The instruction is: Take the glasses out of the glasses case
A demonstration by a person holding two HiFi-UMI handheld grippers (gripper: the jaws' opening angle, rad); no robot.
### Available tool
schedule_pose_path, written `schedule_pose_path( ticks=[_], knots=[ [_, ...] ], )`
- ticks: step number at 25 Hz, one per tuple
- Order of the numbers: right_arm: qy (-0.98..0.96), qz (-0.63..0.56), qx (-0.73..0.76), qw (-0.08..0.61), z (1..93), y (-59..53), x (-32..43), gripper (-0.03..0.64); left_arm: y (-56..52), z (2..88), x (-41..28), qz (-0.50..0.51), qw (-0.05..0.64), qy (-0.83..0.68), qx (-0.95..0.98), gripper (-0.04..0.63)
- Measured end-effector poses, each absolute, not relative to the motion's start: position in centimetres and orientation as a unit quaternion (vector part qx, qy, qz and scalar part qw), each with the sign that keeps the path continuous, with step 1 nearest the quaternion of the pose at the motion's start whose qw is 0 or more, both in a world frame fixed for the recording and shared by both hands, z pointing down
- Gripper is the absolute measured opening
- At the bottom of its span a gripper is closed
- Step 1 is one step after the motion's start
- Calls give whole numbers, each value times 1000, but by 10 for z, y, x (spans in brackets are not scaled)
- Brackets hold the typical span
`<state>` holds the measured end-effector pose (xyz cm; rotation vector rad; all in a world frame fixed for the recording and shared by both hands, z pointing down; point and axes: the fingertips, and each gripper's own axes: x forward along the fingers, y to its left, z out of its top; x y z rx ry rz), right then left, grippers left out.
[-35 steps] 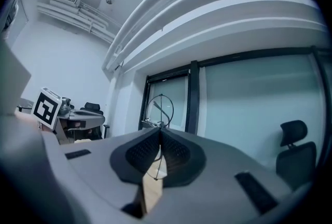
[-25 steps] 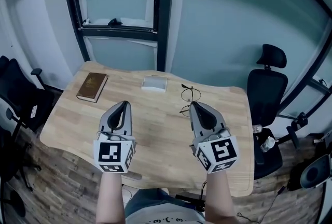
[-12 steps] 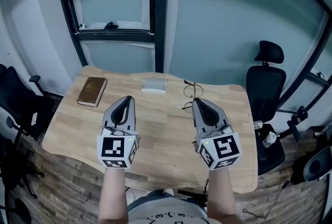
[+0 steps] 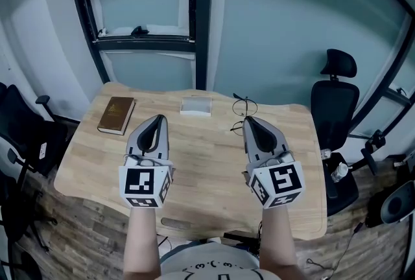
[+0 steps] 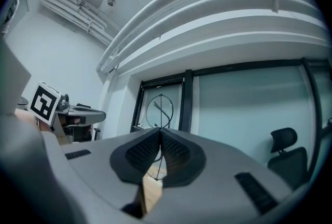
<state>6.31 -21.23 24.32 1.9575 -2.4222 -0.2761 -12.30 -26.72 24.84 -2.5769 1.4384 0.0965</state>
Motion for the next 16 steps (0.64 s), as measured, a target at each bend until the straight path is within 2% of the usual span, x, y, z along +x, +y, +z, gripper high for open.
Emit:
schedule_pose_path(
  ticks=[16],
  knots=[
    [-777, -94, 622, 15, 240, -231, 43, 15, -287, 246, -137, 36, 94, 480, -871, 15]
  ],
)
